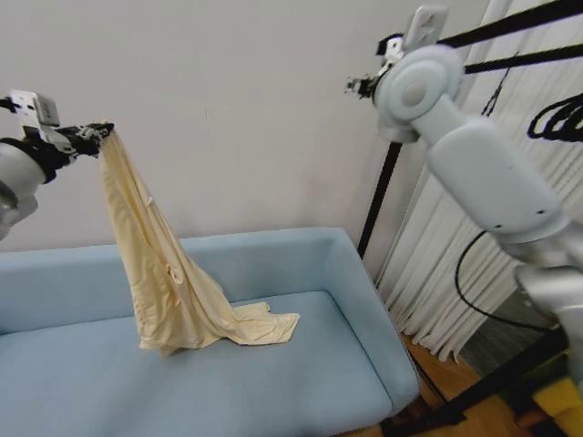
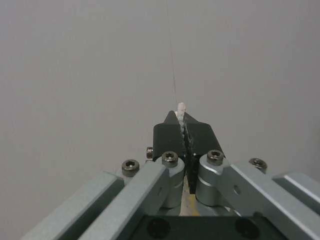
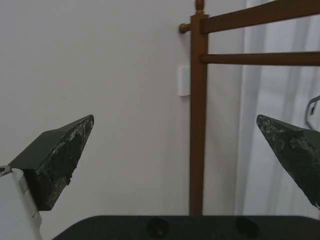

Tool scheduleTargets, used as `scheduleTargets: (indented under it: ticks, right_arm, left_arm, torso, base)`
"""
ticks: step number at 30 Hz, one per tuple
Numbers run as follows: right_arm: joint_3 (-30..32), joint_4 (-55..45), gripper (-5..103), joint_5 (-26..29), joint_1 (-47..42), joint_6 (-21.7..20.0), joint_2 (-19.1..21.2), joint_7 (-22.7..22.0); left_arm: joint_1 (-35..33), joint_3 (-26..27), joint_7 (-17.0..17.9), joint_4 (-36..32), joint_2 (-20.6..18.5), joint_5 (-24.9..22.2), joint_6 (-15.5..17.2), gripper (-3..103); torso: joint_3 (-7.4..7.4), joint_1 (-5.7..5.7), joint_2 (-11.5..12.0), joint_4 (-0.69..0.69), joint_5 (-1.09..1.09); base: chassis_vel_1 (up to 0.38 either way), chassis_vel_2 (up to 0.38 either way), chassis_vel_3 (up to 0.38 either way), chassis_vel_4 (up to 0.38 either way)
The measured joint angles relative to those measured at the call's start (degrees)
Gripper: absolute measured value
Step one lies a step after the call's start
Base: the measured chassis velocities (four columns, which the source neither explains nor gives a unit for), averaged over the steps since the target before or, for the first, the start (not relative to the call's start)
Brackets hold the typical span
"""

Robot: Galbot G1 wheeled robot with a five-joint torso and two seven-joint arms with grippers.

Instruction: Pick up the clothes from the sofa and hang them on the clothes hanger.

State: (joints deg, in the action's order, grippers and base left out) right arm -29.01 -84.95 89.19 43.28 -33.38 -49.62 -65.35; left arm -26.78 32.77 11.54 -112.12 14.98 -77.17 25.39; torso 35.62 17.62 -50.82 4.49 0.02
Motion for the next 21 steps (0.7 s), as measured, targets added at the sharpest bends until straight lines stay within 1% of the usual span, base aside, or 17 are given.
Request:
scheduleTargets:
  ticks: [1, 3, 7, 9, 10, 13, 16, 17, 21]
  right_arm:
    - [0.0, 0.0, 100, 0.0, 0.0, 0.0, 0.0, 0.0]
    - [-2.1, 5.1, 100, -1.2, 2.4, -0.1, 0.7, 1.3]
    - [-4.1, 11.0, 100, -2.5, 4.3, -0.1, 0.1, 1.6]
    - [-4.7, 14.4, 100, -3.0, 5.0, -0.1, -0.7, 0.7]
    - [-4.7, 14.4, 100, -3.0, 5.0, -0.1, -0.7, 0.7]
    - [-4.9, 18.0, 100, -2.9, 5.2, 0.0, -1.2, -1.1]
    - [-4.7, 17.8, 100, -3.3, 4.7, 0.0, 0.5, -1.4]
    - [-4.7, 17.8, 100, -3.3, 4.7, 0.0, 0.5, -1.4]
    - [-4.9, 17.6, 100, -3.9, 4.7, 0.0, 2.8, -0.4]
  left_arm:
    - [0.0, 0.0, 0.0, 0.0, 0.0, 0.0, 0.0, 1]
    - [-0.2, 0.4, 0.0, -0.4, 0.6, 0.0, 0.0, 1]
    - [-0.5, 0.8, 0.1, -1.1, 1.5, 0.0, 0.0, 1]
    - [-1.0, 1.3, 0.1, -1.4, 2.0, 0.0, 0.0, 1]
    - [-1.0, 1.3, 0.1, -1.4, 2.0, 0.0, 0.0, 1]
    - [-3.1, 3.5, 0.2, -1.8, 3.1, 0.2, 0.0, 1]
    - [-6.5, 6.2, 0.2, -2.6, 4.6, 1.2, 0.0, 1]
    - [-6.5, 6.2, 0.2, -2.6, 4.6, 1.2, 0.0, 1]
    - [-8.0, 6.7, 0.4, -3.0, 6.1, 2.4, 0.0, 1]
  torso:
    - [0.00, 0.00, 0.0, 0.00, 0.00]
    - [0.00, 0.00, 0.0, 0.00, 0.01]
    - [0.01, 0.01, 0.0, -0.02, 0.00]
    - [0.01, 0.01, 0.0, -0.04, -0.01]
    - [0.01, 0.01, 0.0, -0.04, -0.01]
    - [0.01, 0.01, 0.0, -0.05, -0.02]
    - [0.01, 0.01, 0.0, -0.04, -0.02]
    - [0.01, 0.01, 0.0, -0.04, -0.02]
    - [0.01, 0.00, 0.0, -0.01, -0.02]
  base:
    - [0.000, 0.000, 0.000, 0.000]
    - [0.000, 0.000, 0.000, 0.000]
    - [0.000, 0.000, 0.000, 0.000]
    - [0.000, 0.000, 0.000, 0.000]
    - [0.000, 0.000, 0.000, 0.000]
    - [0.000, 0.000, 0.000, 0.000]
    - [0.000, 0.000, 0.000, 0.000]
    - [0.000, 0.000, 0.000, 0.000]
    - [0.000, 0.000, 0.000, 0.000]
